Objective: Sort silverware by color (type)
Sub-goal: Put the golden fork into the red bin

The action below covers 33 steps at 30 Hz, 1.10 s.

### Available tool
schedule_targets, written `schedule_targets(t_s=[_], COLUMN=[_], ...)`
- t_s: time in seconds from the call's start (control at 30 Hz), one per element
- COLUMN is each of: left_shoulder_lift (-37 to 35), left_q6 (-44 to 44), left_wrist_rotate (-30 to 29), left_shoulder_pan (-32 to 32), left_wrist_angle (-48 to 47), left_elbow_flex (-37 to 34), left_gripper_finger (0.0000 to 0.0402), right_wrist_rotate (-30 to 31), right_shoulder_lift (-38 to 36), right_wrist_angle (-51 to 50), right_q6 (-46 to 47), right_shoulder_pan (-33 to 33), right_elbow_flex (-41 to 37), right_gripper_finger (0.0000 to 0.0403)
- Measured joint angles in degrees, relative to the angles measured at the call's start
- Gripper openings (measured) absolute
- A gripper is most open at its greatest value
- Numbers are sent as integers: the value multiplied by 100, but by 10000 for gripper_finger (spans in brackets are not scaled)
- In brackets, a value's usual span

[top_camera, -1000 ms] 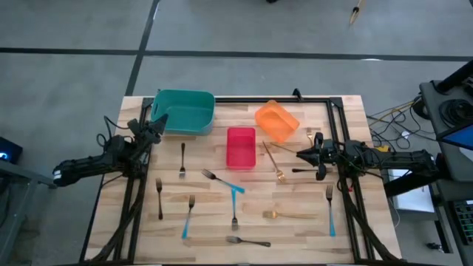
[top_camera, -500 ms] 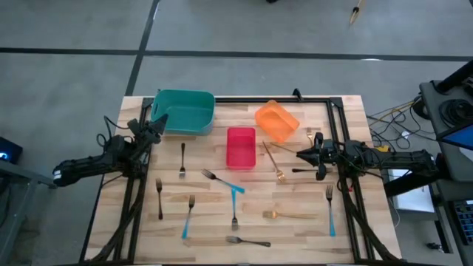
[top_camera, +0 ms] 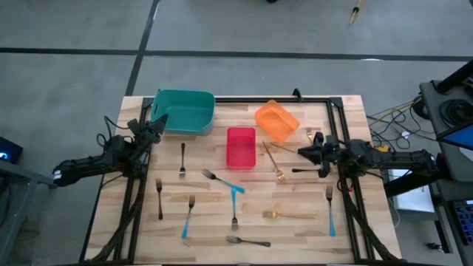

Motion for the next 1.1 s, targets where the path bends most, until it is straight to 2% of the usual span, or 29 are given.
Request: schedule_targets(t_s=[0.07, 0.23, 0.3, 0.5, 0.7, 0.9, 1.1], left_shoulder_lift=[-1, 254, 436, 1103, 1721, 2221, 2447], left_q6=[-409, 144, 59, 190, 404, 585, 781], left_wrist_rotate=[341, 2663, 2993, 2966, 2953, 2948, 2937], left_shoulder_pan=[-10, -51, -120, -487, -788, -1018, -1025], left_wrist_angle=[-12, -9, -26, 188, 1179, 2206, 2346], left_elbow_flex=[0, 0, 0, -7, -9, -9, 31], left_gripper_finger=[0, 0, 0, 0, 0, 0, 0], right_wrist_rotate=[-9, 150, 362, 594, 603, 607, 606], right_shoulder_lift=[24, 287, 473, 1204, 1952, 2660, 3366], right_wrist_angle=[263, 1107, 1313, 1330, 1093, -531, -2250], right_q6=[17, -68, -35, 359, 455, 457, 562], right_shoulder_pan=[0, 0, 0, -2, -1, 0, -10], right_elbow_flex=[0, 0, 29, 389, 1106, 2296, 3330], right_gripper_finger=[28, 28, 28, 28, 28, 28, 28])
